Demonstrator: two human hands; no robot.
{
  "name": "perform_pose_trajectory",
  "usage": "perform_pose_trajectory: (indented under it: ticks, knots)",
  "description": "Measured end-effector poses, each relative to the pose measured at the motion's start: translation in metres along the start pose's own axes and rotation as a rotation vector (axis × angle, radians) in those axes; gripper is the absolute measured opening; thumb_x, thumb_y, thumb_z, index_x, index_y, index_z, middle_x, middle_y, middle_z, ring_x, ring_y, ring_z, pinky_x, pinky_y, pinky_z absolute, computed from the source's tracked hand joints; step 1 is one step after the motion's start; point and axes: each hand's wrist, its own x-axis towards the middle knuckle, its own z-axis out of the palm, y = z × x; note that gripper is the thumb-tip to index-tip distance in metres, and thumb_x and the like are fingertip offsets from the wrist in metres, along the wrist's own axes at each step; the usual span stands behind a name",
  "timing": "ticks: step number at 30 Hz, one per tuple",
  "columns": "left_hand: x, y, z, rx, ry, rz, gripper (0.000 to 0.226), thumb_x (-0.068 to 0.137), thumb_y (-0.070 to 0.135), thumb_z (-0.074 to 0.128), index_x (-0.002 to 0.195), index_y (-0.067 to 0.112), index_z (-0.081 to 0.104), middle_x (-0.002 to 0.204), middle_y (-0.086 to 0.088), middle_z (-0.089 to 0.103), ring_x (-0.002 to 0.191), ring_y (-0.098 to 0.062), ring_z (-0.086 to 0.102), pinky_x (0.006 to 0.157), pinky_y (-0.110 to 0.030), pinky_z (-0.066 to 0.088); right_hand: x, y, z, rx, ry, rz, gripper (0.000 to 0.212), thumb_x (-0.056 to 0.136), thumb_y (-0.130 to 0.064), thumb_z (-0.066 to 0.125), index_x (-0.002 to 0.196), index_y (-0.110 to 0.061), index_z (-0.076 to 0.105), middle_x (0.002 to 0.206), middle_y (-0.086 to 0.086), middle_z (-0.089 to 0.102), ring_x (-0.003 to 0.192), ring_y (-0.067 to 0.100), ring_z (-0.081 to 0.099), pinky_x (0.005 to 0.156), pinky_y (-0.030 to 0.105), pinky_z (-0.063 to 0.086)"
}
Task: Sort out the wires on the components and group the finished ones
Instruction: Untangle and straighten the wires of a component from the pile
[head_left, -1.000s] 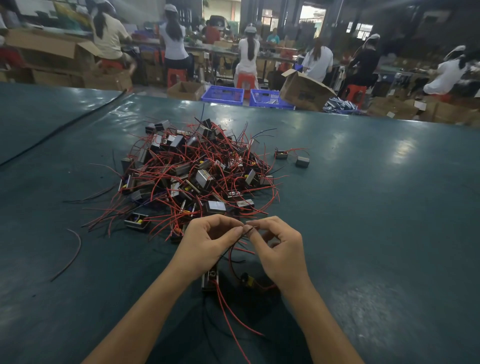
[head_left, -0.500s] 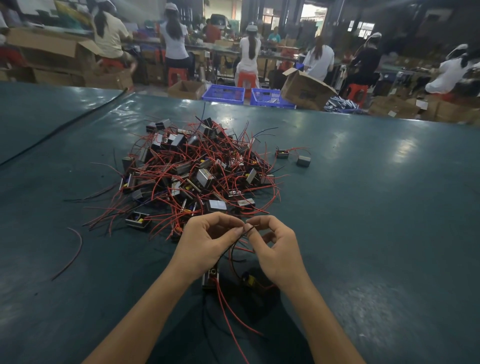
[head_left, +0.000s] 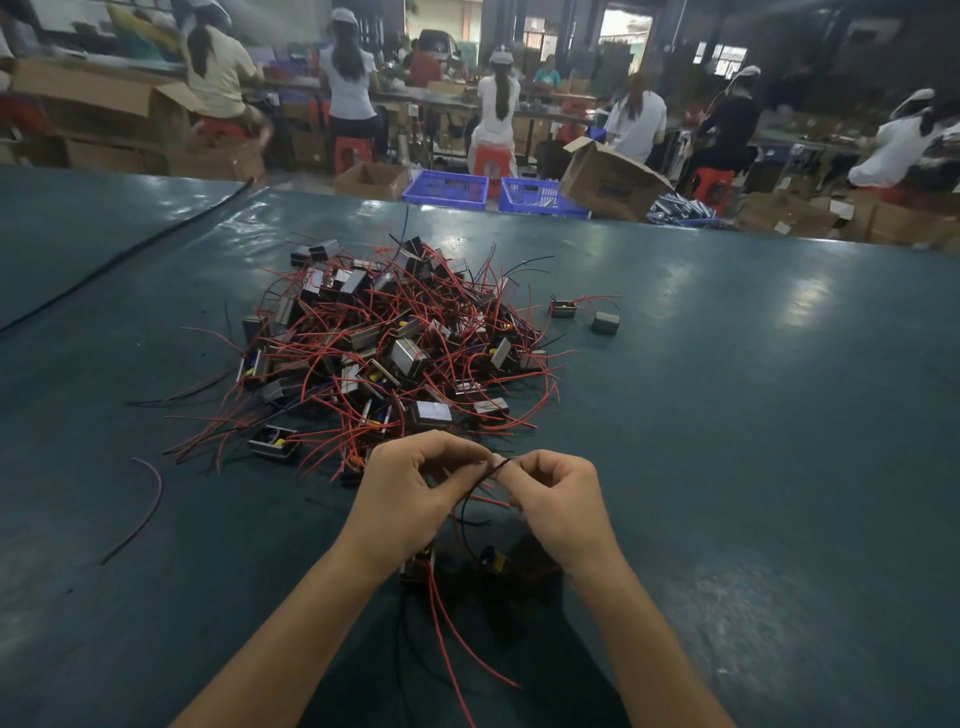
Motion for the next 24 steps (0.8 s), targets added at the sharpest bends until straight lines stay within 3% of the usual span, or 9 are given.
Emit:
perform_pose_trajectory:
  ticks: [6,12,15,21,24]
  knots:
    - [-0.001,-0.001,0.002,0.102,0.026,0.02,0.027,0.082,0.008,0.076,0.09,0.033,0.073,0.084,0.015,0.073,0.082,-0.007,0.069,0.074,-0.021,0.056,-0.002,-0.001,0.0,0.119,0.038,0.149,0.021,0.072,-0.031,0.081,0.054,-0.025,0.072,0.05,-0.005,0.06,0.041,0.001,0.046,0.041,0.013,0.035]
    - [0.005,-0.002,-0.004,-0.125,-0.073,-0.266,0.009,0.088,0.018,0.07,0.085,0.024,0.076,0.069,0.01,0.072,0.065,0.003,0.065,0.061,-0.009,0.047,-0.005,-0.004,0.003,0.106,0.035,-0.112,0.012,0.081,-0.018,0.078,0.071,-0.018,0.072,0.061,-0.004,0.068,0.055,0.002,0.058,0.051,0.014,0.045]
    - [0.005,0.0,-0.003,-0.163,-0.045,-0.289,0.007,0.087,0.016,0.07,0.084,0.02,0.075,0.072,0.007,0.073,0.067,-0.001,0.067,0.062,-0.011,0.049,-0.005,-0.003,0.005,0.067,0.047,-0.149,0.012,0.084,-0.018,0.076,0.073,-0.019,0.071,0.062,-0.005,0.068,0.055,0.003,0.057,0.051,0.016,0.046]
    - [0.001,-0.003,0.005,0.082,0.029,-0.085,0.013,0.085,0.014,0.073,0.086,0.027,0.071,0.077,0.009,0.071,0.075,-0.006,0.067,0.068,-0.024,0.055,-0.004,-0.005,0.003,0.241,0.034,0.183,0.026,0.081,-0.025,0.078,0.056,-0.016,0.071,0.055,0.001,0.063,0.037,0.006,0.043,0.036,0.017,0.032]
    - [-0.001,-0.006,0.007,0.186,0.052,0.02,0.012,0.085,0.012,0.074,0.088,0.024,0.072,0.08,0.012,0.068,0.074,-0.007,0.063,0.065,-0.026,0.053,-0.002,-0.004,0.002,0.268,0.005,0.294,0.026,0.081,-0.023,0.077,0.058,-0.013,0.068,0.054,0.0,0.059,0.037,0.007,0.038,0.036,0.017,0.028]
